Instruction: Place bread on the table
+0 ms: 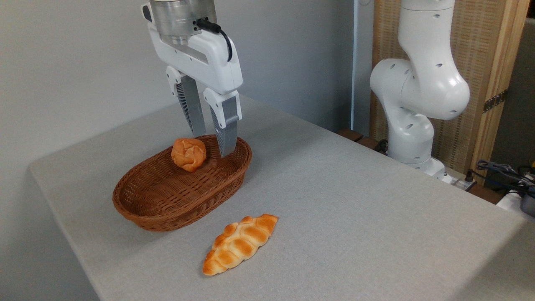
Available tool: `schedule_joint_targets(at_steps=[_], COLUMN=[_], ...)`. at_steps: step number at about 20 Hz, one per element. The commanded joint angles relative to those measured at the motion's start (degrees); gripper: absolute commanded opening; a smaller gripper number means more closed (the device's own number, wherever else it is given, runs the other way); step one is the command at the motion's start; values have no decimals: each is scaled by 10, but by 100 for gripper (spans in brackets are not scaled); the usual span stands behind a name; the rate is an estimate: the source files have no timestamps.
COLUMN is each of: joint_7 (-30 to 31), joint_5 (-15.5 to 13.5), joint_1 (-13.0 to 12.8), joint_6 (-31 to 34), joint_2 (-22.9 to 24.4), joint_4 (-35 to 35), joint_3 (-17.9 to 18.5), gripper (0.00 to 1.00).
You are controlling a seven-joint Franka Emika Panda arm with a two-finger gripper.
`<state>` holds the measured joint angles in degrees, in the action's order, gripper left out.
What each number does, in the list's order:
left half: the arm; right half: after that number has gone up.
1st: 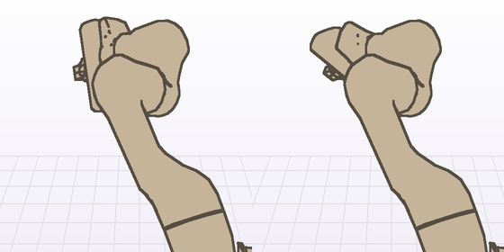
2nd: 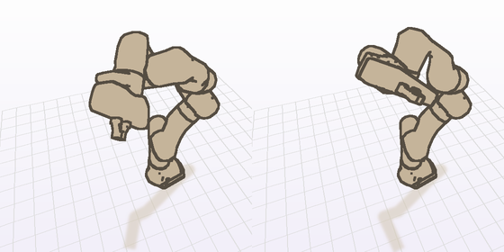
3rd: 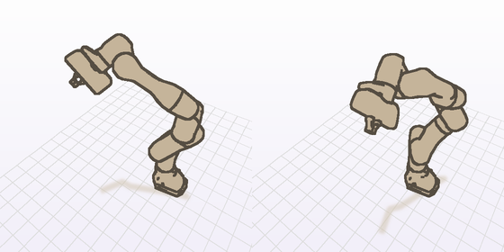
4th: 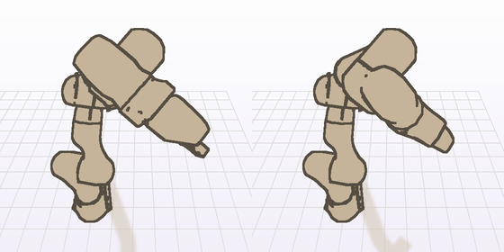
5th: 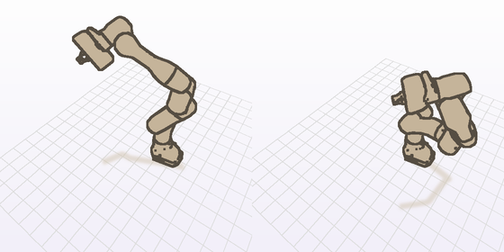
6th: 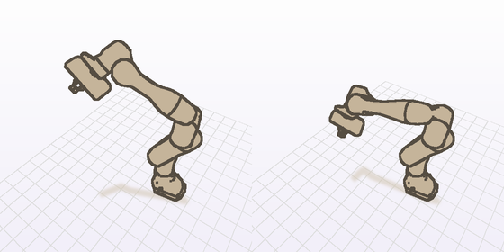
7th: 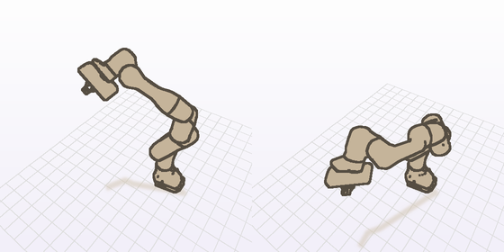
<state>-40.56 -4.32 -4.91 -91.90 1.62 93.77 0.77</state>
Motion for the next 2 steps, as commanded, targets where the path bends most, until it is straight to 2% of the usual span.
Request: schedule_joint_targets(at_steps=[1, 2], joint_7=[-12, -11], joint_5=[1, 1], joint_1=[9, 9], joint_6=[3, 3], joint_2=[7, 6], joint_4=[6, 6], joint_3=[-3, -3], gripper=[100, 100])
